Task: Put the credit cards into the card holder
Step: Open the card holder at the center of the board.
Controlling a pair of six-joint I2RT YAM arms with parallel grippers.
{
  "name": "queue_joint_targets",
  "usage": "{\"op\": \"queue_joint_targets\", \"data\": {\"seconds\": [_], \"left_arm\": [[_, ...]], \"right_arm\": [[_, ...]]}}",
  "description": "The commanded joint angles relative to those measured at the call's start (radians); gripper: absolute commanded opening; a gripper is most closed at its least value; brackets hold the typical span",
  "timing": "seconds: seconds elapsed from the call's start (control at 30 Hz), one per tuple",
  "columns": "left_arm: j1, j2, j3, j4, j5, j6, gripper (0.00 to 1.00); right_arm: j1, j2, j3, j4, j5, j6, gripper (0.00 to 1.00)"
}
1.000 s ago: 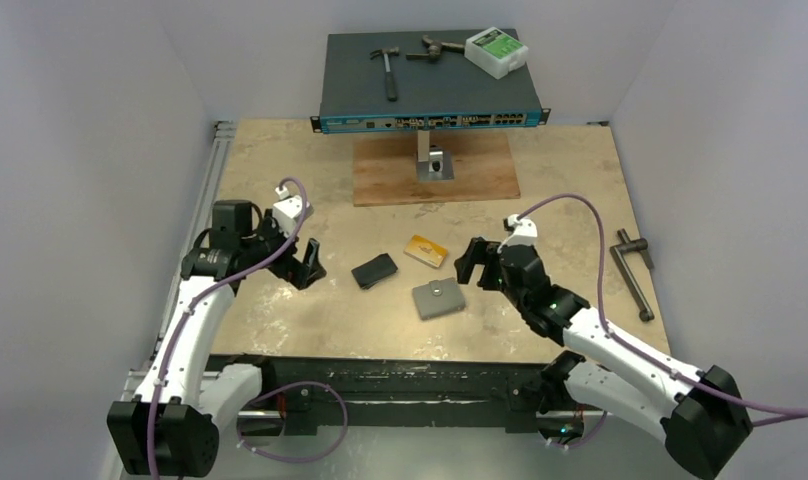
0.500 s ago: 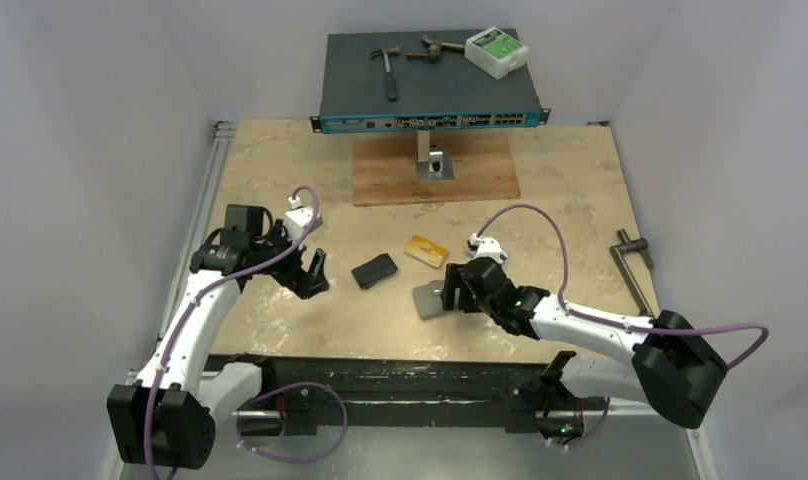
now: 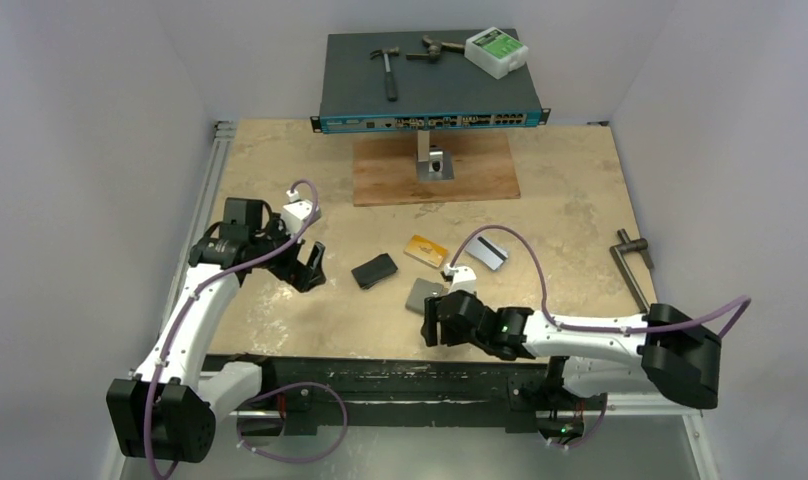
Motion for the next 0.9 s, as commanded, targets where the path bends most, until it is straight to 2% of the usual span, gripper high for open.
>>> {"op": "queue_joint_targets", "data": {"seconds": [0.0, 0.07, 0.17, 0.3, 0.43, 0.6, 0.87], "left_arm": [[-0.002, 0.006, 0.054, 0.018, -0.007, -0.014, 1.0], [-0.002, 0.012, 0.058, 0.019, 0.0, -0.017, 1.0], [-0.002, 0.022, 0.064, 0.016, 0.007, -0.028, 1.0], [-0.002, 0.028, 0.061, 0.013, 0.034, -0.047, 1.0], [-0.002, 0.016, 0.051, -0.011, 0.059, -0.055, 1.0], [-0.002, -0.009, 0.043, -0.017, 0.057, -0.05, 1.0], [-0.003, -0.009, 0.039, -0.005, 0.056, -0.045, 1.0]], "right_arm": [[0.066, 0.014, 0.108, -0.097, 0.05, 0.03, 0.65], [0.066, 0.018, 0.176, -0.197, 0.083, 0.014, 0.66], [0.014, 0.007, 0.264, -0.297, 0.208, -0.068, 0.73], [-0.181, 0.04, 0.274, -0.196, 0.129, -0.206, 0.8], [-0.264, 0.117, 0.261, -0.068, 0.06, -0.293, 0.85], [-0.31, 0.163, 0.213, 0.09, -0.09, -0.331, 0.86], [-0.313, 0.152, 0.107, 0.164, -0.177, -0.273, 0.76]]}}
